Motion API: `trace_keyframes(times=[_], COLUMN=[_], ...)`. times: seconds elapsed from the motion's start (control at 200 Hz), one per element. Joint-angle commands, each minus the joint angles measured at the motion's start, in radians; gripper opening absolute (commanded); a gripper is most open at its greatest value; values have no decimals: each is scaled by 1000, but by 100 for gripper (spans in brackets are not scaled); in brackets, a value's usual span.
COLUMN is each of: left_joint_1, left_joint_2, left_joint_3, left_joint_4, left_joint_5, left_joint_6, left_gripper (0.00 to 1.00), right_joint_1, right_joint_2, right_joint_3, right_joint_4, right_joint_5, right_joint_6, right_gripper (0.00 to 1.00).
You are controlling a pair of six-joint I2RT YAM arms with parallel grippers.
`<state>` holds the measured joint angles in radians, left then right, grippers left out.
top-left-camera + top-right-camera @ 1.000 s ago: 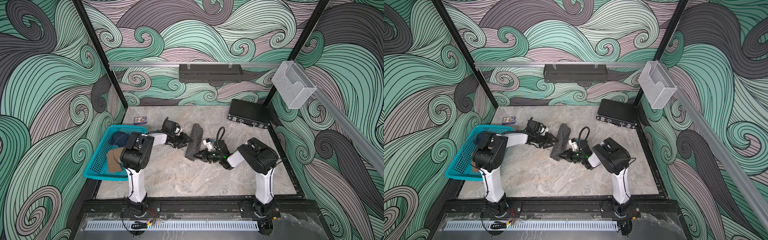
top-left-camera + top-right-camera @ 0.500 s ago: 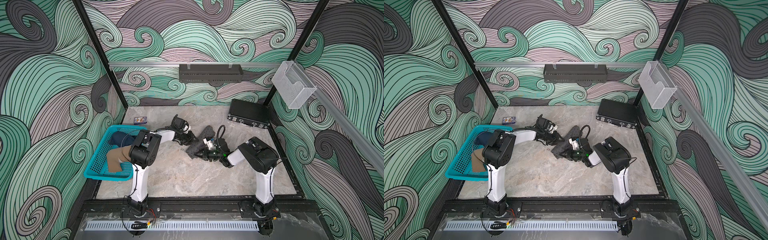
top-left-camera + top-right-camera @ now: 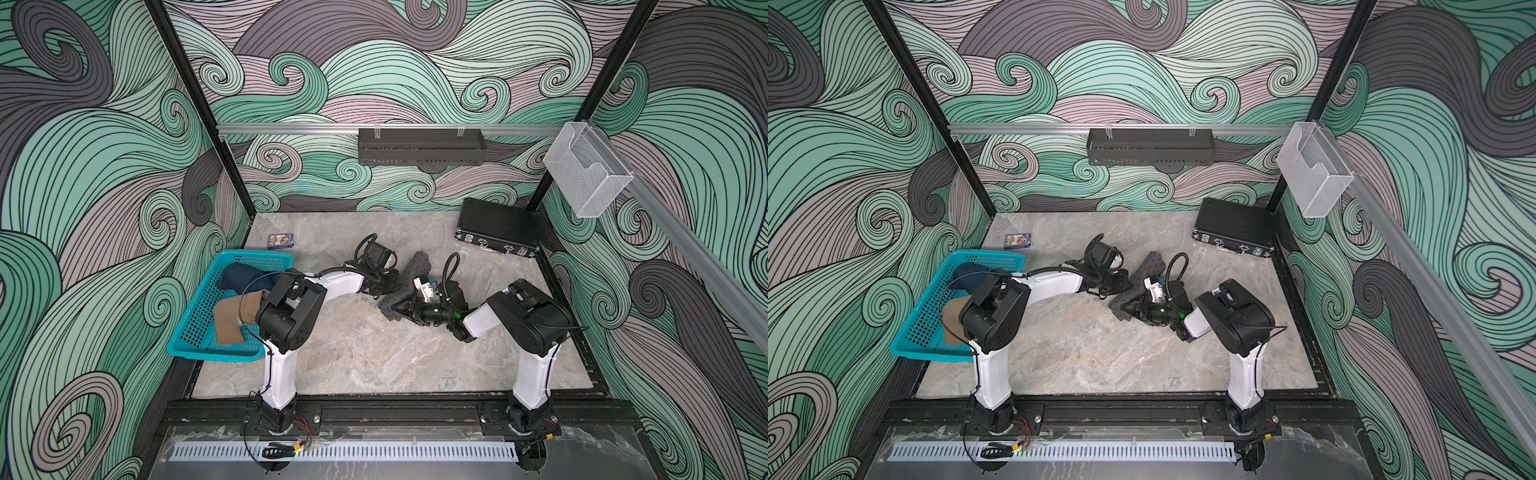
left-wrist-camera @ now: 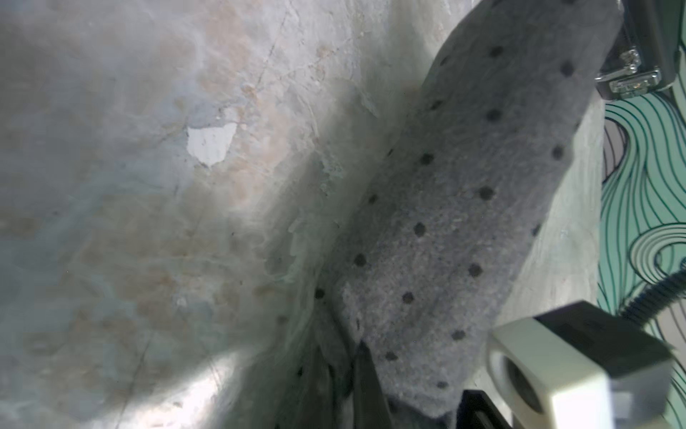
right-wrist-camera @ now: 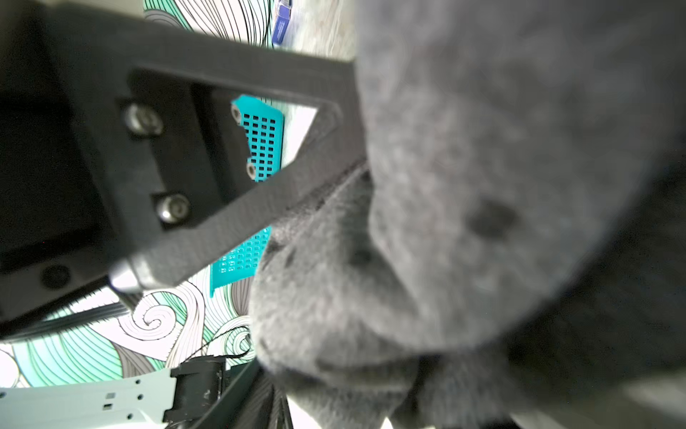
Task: Roll up the skirts
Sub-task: Roll the skirt at the center of the board, then pick up the skirt from the center of the board.
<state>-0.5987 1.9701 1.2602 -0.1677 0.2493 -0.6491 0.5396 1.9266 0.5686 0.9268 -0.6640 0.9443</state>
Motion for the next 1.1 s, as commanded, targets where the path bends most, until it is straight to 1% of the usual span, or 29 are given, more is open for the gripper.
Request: trace_keyframes(times=[0.0, 0.095, 0.18, 0.235, 0.305, 0.4, 0.475, 0.535, 0.61, 0.666, 0.726, 0.776, 0.841, 0.891, 0.916, 0.956, 1.016, 1.081, 1.091], left_joint_1=[-24, -28, -30, -31, -34, -42, -56, -63, -70, -70, -70, -73, -77, -82, -84, -85, -85, -80, -80], left_joint_2=[27, 50, 43, 38, 36, 29, 27, 27, 24, 21, 22, 25, 26, 29, 29, 26, 17, 1, -2], left_joint_3=[-10, 8, -2, -4, -11, -24, -29, -28, -28, -28, -27, -23, -22, -21, -20, -21, -21, -12, -9], left_joint_4=[-182, -201, -185, -181, -170, -155, -153, -156, -164, -163, -165, -168, -164, -161, -162, -153, -153, -167, -172], left_joint_5=[-117, -113, -108, -96, -74, -50, -47, -47, -52, -53, -49, -45, -41, -36, -34, -16, -1, 3, 4], left_joint_6=[-13, -11, -7, -2, 3, 10, 15, 16, 18, 18, 23, 26, 29, 31, 31, 31, 37, 46, 46], left_gripper=[0, 0, 0, 0, 0, 0, 0, 0, 0, 0, 0, 0, 0, 0, 0, 0, 0, 0, 1], right_joint_1=[-22, -46, -94, -129, -161, -188, -192, -193, -194, -194, -194, -195, -196, -204, -209, -213, -222, -232, -234], right_joint_2=[2, -65, -135, -172, -195, -160, -122, -94, -56, -39, -37, -36, -19, 0, 10, 30, 63, 98, 101], right_joint_3=[-80, -118, -131, -115, -43, 38, 108, 148, 204, 222, 225, 240, 269, 280, 277, 274, 269, 256, 253], right_joint_4=[-220, -224, -265, -324, -465, -522, -561, -559, -569, -534, -497, -519, -576, -608, -597, -580, -554, -516, -508], right_joint_5=[184, 200, 204, 200, 201, 183, 179, 178, 148, 115, 109, 112, 124, 139, 139, 134, 124, 113, 109], right_joint_6=[5, 35, 48, 40, -8, -39, -57, -66, -81, -80, -74, -87, -106, -103, -96, -93, -98, -108, -108], right_gripper=[66, 72, 79, 82, 83, 84, 87, 90, 91, 91, 93, 94, 94, 91, 87, 76, 54, 35, 32])
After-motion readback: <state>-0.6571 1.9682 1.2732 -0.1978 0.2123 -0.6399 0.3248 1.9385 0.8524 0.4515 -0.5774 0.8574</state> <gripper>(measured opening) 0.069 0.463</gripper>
